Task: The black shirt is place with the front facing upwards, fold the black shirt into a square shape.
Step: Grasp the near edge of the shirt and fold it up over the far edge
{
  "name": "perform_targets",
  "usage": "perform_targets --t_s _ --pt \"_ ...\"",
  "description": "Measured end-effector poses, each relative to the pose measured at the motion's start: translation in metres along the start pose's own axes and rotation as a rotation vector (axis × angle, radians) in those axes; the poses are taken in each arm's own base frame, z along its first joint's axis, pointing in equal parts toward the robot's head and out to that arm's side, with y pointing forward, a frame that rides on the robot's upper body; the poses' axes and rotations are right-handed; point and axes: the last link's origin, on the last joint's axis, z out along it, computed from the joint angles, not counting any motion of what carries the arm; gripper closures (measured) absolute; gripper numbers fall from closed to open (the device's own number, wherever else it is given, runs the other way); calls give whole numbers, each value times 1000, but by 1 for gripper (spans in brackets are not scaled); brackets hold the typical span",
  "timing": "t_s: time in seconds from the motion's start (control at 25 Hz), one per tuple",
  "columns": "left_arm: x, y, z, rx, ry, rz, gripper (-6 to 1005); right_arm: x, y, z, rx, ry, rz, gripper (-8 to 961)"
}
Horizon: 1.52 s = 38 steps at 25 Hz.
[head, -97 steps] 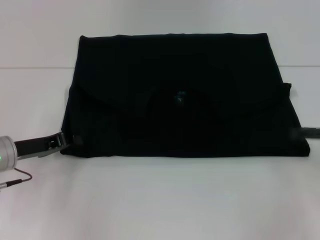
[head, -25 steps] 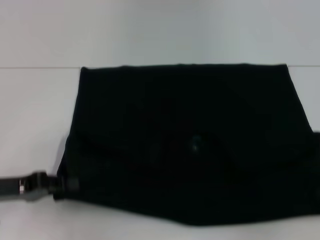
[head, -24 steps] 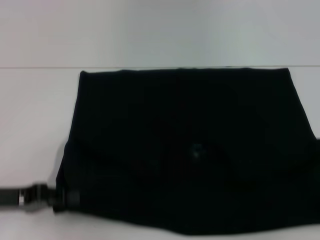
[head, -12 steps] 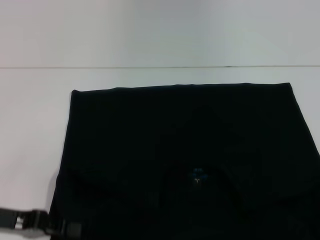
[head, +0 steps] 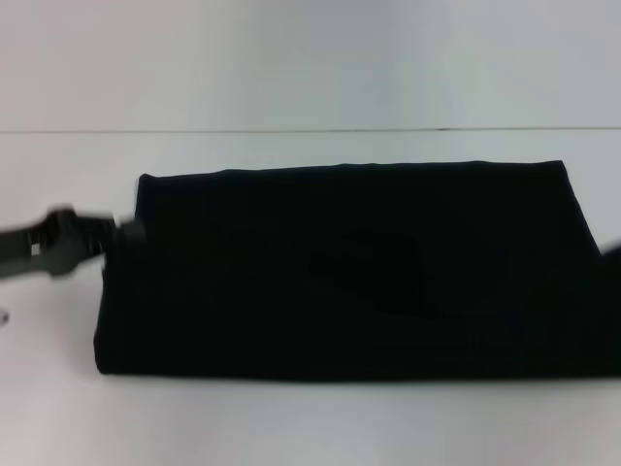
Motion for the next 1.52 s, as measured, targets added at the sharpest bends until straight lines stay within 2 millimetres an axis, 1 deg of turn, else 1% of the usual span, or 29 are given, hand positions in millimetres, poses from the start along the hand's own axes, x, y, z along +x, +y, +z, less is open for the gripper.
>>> perform_targets --t_s 0.08,0.16,0.24,0.4,0.44,0.56,0.68,0.8,0.92,1.08,1.16,1.52 --pt "12 -4 6 27 95 5 917 -11 -5 2 -5 -118 37 901" --pt "20 -8 16 46 184 15 915 -17 -11 10 -9 -207 69 900" --pt "22 -12 26 65 249 25 914 -18 -18 26 -5 -287 101 900" --pt "24 -21 47 123 370 43 911 -18 -24 58 22 -424 132 899" --pt "25 -23 50 135 384 51 911 -18 -24 66 38 -454 129 899" --pt "26 -26 65 177 403 82 909 -21 -20 84 62 -499 107 899" --pt "28 -27 70 196 415 96 907 -27 -15 98 84 -539 77 898" --pt "31 -27 74 210 445 104 905 -34 -11 102 93 -565 62 898" --pt "35 -26 76 217 474 110 903 -42 -9 101 97 -596 58 897" --pt "41 -26 83 251 490 134 900 -47 -12 103 141 -628 60 897" --pt "40 -26 92 285 496 155 899 -47 -14 107 167 -629 57 897" --pt "41 -27 108 354 527 202 893 -47 -10 133 278 -634 -9 895"
